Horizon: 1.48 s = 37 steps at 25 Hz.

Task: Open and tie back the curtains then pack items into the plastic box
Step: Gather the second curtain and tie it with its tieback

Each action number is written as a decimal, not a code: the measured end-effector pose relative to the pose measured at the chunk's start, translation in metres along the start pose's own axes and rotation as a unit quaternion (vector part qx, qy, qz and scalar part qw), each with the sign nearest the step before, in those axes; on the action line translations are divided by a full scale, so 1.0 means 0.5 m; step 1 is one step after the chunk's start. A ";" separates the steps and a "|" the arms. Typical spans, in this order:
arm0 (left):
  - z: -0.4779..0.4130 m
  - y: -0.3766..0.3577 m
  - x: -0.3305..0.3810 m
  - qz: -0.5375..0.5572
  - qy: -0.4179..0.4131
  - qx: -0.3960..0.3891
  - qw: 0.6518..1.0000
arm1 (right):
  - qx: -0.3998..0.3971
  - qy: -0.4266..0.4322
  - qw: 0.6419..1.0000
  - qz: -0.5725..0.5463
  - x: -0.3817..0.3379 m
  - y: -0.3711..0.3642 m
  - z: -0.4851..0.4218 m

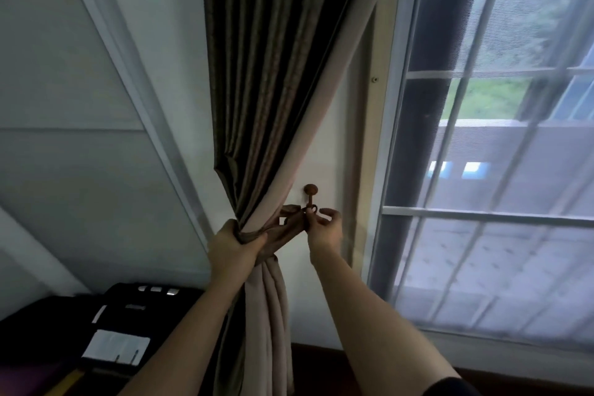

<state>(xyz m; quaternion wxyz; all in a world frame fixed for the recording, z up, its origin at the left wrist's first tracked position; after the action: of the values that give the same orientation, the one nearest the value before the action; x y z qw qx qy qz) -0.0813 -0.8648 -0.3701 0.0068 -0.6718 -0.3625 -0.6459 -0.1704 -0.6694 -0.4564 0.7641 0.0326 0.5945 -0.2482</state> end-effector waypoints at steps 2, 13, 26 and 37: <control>-0.005 -0.004 0.000 -0.015 0.001 0.013 1.000 | 0.020 0.061 0.995 0.072 -0.009 -0.001 -0.004; -0.018 -0.010 0.010 -0.041 -0.016 0.060 0.997 | -0.101 0.220 0.944 0.224 -0.053 -0.035 -0.038; -0.009 -0.017 0.005 -0.011 -0.010 0.062 0.998 | -0.165 0.262 0.917 0.253 -0.062 -0.039 -0.051; -0.017 -0.022 0.003 -0.016 -0.030 0.049 0.998 | -0.188 0.151 0.944 0.224 -0.020 -0.042 -0.089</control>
<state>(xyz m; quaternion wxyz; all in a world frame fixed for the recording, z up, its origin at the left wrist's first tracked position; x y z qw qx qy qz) -0.0941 -0.8598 -0.3724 0.0184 -0.6841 -0.4046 -0.6065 -0.2205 -0.6689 -0.4547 0.6933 0.0576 0.7163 0.0534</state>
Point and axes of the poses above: each hand's wrist, its own z-axis away from the middle knuckle, its own y-axis out of the back of the hand, x = y × z, the point moved 8 cm from there along -z, towards the middle knuckle, and after that the axes turned 1 degree about y, right-handed, at the moved point
